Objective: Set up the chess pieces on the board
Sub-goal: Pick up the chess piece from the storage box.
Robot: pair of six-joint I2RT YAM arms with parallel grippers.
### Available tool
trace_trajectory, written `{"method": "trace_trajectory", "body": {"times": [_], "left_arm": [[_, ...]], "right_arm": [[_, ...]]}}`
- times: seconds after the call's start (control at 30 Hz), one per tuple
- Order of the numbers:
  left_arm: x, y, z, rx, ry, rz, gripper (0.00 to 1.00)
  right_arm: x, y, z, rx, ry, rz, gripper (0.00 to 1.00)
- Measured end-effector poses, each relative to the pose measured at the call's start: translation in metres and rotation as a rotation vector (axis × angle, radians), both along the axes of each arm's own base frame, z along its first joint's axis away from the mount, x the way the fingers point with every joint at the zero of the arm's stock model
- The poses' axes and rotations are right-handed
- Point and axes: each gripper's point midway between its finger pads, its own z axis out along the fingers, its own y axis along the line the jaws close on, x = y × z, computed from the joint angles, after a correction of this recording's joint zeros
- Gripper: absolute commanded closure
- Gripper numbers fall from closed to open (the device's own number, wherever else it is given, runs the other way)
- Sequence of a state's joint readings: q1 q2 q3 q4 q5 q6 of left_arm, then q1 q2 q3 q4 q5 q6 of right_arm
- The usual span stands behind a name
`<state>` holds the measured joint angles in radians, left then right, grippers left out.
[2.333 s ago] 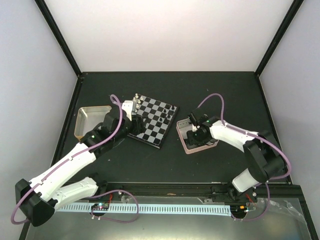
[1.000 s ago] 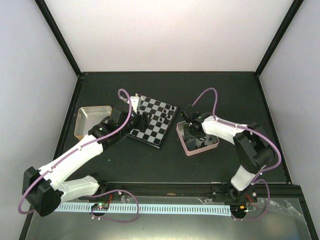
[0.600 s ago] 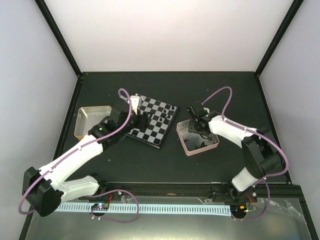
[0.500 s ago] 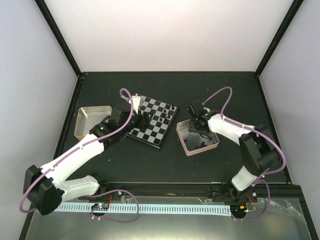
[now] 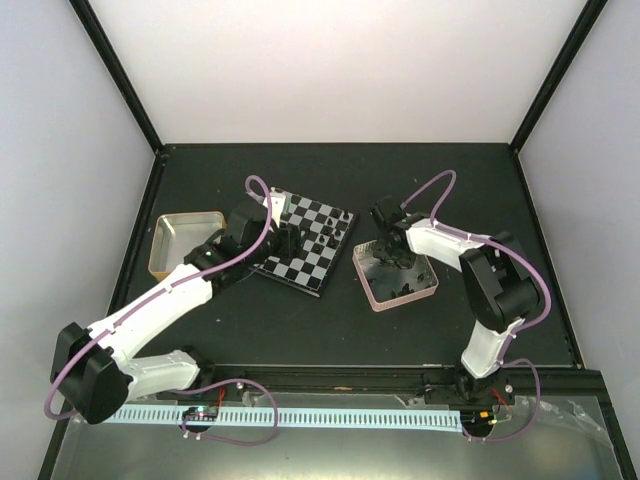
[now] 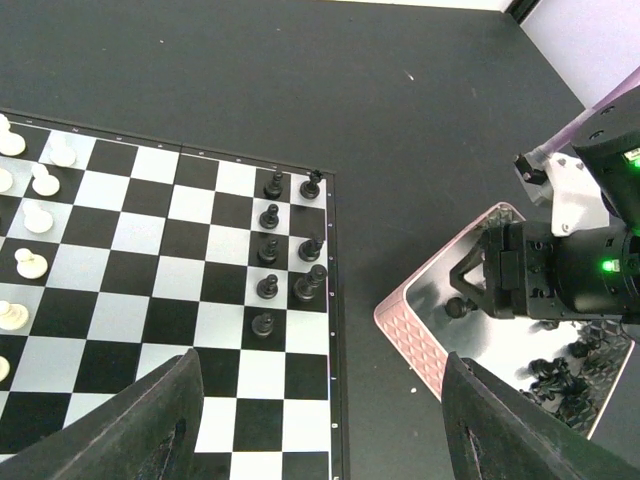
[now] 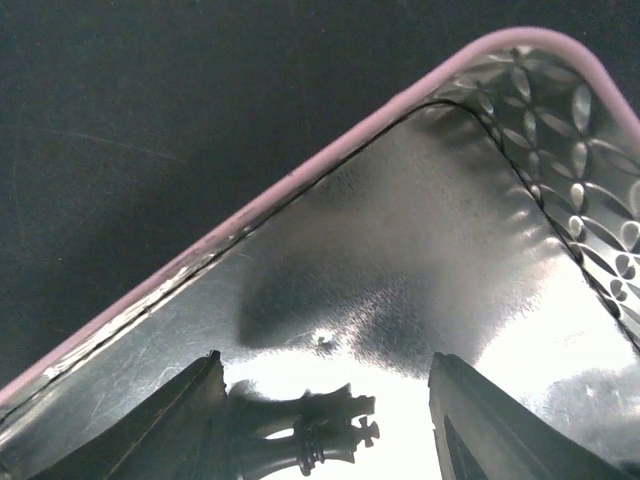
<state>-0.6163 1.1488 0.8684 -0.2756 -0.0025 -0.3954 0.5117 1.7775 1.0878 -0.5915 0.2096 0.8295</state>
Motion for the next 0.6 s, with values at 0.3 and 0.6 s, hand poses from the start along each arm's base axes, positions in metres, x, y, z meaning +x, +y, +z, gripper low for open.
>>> {"method": "trace_trajectory", "body": {"times": [0.3, 0.6], "left_arm": [[-0.001, -0.003, -0.002, -0.007, 0.012, -0.016, 0.33], [-0.003, -0.003, -0.003, -0.013, 0.025, -0.029, 0.33]], "right_arm": [[-0.026, -0.008, -0.012, -0.037, 0.065, 0.038, 0.42], [-0.059, 0.022, -0.011, 0.053, 0.107, 0.108, 0.59]]}}
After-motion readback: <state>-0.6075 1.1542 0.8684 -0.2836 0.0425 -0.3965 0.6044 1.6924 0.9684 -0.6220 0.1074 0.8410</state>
